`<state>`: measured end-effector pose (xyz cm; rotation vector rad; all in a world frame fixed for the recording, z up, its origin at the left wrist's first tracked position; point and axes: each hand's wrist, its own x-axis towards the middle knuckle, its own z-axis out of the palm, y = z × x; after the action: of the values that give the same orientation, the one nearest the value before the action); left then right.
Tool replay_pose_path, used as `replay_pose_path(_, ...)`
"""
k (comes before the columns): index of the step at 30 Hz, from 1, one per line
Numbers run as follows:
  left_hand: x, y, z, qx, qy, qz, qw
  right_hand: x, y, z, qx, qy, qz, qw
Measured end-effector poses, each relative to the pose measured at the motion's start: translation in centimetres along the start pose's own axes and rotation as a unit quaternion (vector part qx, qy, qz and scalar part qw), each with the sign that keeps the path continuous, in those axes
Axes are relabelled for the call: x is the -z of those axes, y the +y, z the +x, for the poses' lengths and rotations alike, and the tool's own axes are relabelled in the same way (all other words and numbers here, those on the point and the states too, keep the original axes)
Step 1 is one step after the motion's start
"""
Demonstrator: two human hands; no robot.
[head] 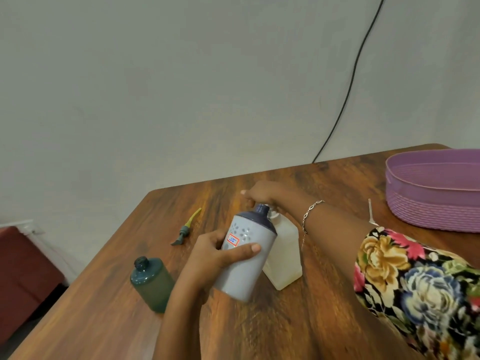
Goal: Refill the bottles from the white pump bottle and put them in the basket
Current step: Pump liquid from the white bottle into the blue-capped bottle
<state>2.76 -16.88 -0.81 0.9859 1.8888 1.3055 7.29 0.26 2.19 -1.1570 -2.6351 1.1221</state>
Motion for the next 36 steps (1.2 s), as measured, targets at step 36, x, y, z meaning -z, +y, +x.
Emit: replay_pose_path(36, 0.2, -0.4, -0.1, 0.007, -0.016, 0.019, 1.0, 0.0, 0.5, -0.8, 0.001, -0.052, -0.021, 0.998)
